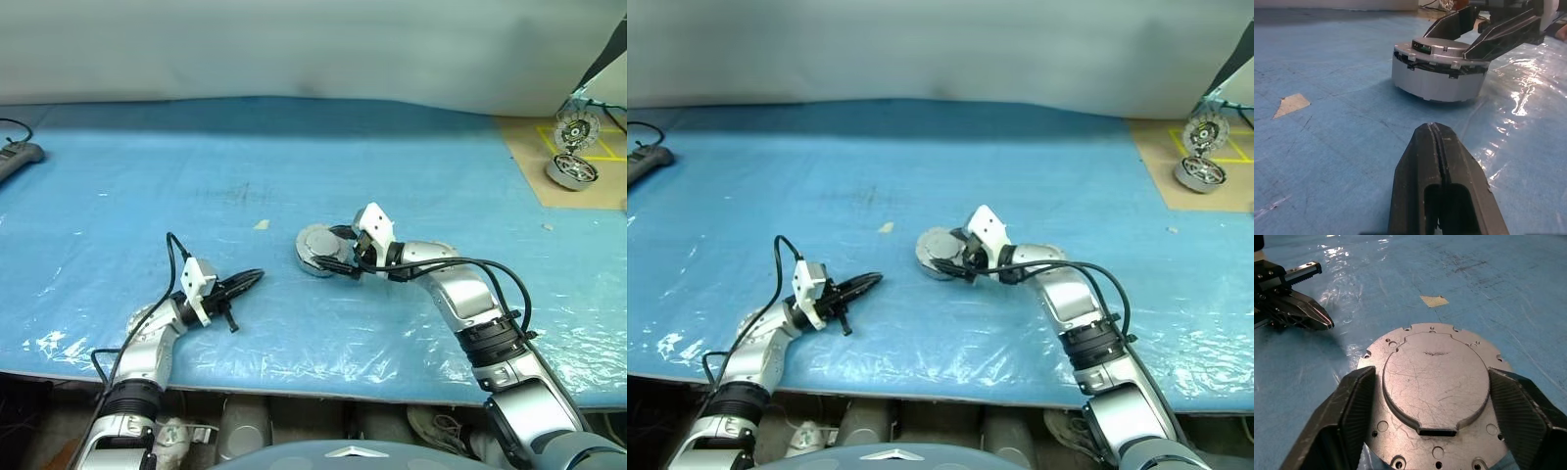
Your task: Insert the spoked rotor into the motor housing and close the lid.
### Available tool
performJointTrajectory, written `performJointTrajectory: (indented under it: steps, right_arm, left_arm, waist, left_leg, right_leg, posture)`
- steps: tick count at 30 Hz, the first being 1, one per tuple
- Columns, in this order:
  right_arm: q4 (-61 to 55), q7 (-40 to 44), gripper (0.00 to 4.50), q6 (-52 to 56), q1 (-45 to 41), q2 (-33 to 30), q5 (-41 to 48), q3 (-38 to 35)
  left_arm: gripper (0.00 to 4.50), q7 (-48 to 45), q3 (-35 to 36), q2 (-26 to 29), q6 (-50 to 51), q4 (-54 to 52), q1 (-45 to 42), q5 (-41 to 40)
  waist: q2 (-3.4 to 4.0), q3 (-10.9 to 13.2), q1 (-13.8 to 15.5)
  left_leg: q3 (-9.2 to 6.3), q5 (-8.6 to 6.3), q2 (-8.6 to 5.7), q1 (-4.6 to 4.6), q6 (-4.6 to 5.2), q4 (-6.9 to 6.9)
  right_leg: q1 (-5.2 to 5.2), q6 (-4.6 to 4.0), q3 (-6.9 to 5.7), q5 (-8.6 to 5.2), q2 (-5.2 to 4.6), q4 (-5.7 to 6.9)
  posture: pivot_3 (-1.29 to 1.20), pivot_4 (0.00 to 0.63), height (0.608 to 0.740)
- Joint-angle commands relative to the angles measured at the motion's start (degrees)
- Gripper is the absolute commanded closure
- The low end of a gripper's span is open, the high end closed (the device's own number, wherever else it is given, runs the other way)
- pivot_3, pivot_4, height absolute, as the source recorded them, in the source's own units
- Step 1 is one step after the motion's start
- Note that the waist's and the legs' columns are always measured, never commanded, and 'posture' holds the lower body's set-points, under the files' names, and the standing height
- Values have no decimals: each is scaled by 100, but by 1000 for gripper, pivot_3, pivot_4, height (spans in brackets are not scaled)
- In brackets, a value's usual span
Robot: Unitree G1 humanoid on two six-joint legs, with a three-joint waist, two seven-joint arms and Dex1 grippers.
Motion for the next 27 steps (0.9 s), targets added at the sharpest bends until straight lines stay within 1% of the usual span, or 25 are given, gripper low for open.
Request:
performJointTrajectory:
  steps: [1,3,7,9,11,16,20,27]
  right_arm:
    - [-140,-27,1534,-6,6,22,-61,-14]
    - [-127,-51,1534,12,-1,50,-78,-19]
    - [-91,-98,1534,15,-20,97,-140,-5]
    - [-47,-124,1534,-22,-13,83,-231,36]
    - [35,-144,1534,-123,1,34,-395,124]
    - [247,-111,1534,-231,33,-106,-711,316]
    - [172,7,1534,-5,-17,-109,-417,94]
    - [-21,120,1534,606,-424,12,205,-434]
  left_arm:
    - [4500,-203,-30,82,69,-20,-137,-139]
    - [4500,-241,-26,87,73,48,-180,-140]
    - [4500,-42,-103,78,281,-603,110,-127]
    - [4500,-1,-135,112,359,-744,159,-109]
    - [4500,37,-154,130,441,-842,183,-126]
    - [4500,122,-188,120,471,-904,189,-116]
    - [4500,162,-213,108,453,-892,180,-113]
    - [4500,227,-264,85,459,-875,157,-105]
  waist:
    - [0,0,0]
    - [0,0,-4]
    - [0,0,-17]
    - [0,0,-15]
    - [0,0,-15]
    - [0,0,-16]
    - [0,0,-12]
    - [0,0,-7]
  left_leg:
    - [1,0,0,0,0,0]
    - [1,0,0,-1,0,-1]
    - [2,0,1,-3,0,-2]
    - [2,0,2,-4,0,-3]
    - [2,0,3,-1,0,-2]
    - [3,-1,1,14,1,-1]
    - [5,-1,1,33,1,-2]
    - [7,-1,1,23,1,-3]
  right_leg:
    - [0,0,1,0,0,0]
    - [-2,2,0,1,1,0]
    - [-7,15,0,9,1,1]
    - [-7,15,-2,8,2,3]
    - [-7,-5,-1,-3,2,9]
    - [3,-7,8,-4,1,9]
    - [21,-7,11,-5,0,8]
    - [11,-7,10,-5,1,3]
  posture:
    - [0,150,740]
    - [0,150,740]
    - [0,150,740]
    - [0,150,740]
    - [0,150,740]
    - [0,150,740]
    - [0,150,740]
    - [0,150,740]
